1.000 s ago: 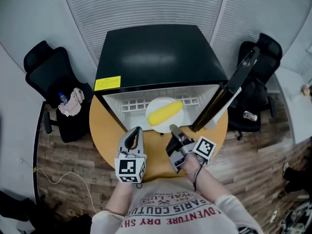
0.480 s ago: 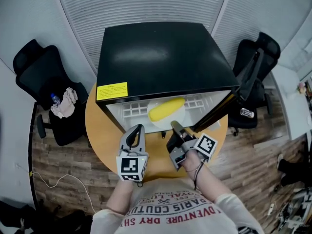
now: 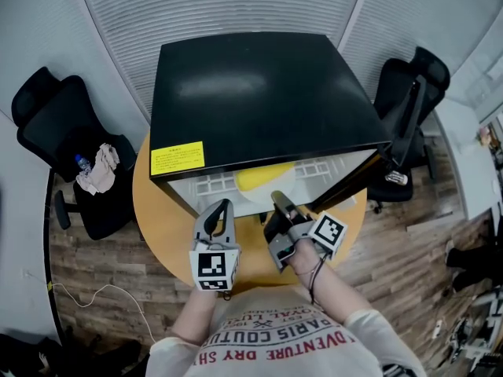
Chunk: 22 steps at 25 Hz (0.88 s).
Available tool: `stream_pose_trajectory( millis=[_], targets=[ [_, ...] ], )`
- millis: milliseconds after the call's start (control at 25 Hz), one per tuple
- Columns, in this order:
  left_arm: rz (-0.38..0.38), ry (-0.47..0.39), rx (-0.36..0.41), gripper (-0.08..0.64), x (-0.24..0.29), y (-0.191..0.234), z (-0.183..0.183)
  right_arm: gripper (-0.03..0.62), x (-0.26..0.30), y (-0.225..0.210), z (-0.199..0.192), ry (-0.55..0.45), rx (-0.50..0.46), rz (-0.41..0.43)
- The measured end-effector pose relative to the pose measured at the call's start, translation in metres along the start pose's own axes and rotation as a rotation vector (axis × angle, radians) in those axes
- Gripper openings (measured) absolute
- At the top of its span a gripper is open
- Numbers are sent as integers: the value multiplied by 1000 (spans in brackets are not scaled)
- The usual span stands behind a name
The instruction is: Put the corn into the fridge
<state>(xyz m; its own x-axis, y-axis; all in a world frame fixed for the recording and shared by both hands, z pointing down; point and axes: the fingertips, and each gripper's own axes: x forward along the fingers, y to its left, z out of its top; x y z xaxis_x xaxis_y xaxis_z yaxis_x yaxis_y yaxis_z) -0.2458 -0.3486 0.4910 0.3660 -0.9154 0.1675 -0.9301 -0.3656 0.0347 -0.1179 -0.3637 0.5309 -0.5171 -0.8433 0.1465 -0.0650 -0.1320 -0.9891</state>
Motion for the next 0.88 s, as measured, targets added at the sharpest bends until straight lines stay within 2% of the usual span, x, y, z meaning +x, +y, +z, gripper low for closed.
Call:
stream_pose_trajectory(
  millis=[240,880],
  targets=[
    [-4,37,-25,32,6,1,-13,52,10,3,2,-12,14,11],
    [8,53,-27,32,13,3,-17,63,25,4,3,-44,-7,40]
  ],
)
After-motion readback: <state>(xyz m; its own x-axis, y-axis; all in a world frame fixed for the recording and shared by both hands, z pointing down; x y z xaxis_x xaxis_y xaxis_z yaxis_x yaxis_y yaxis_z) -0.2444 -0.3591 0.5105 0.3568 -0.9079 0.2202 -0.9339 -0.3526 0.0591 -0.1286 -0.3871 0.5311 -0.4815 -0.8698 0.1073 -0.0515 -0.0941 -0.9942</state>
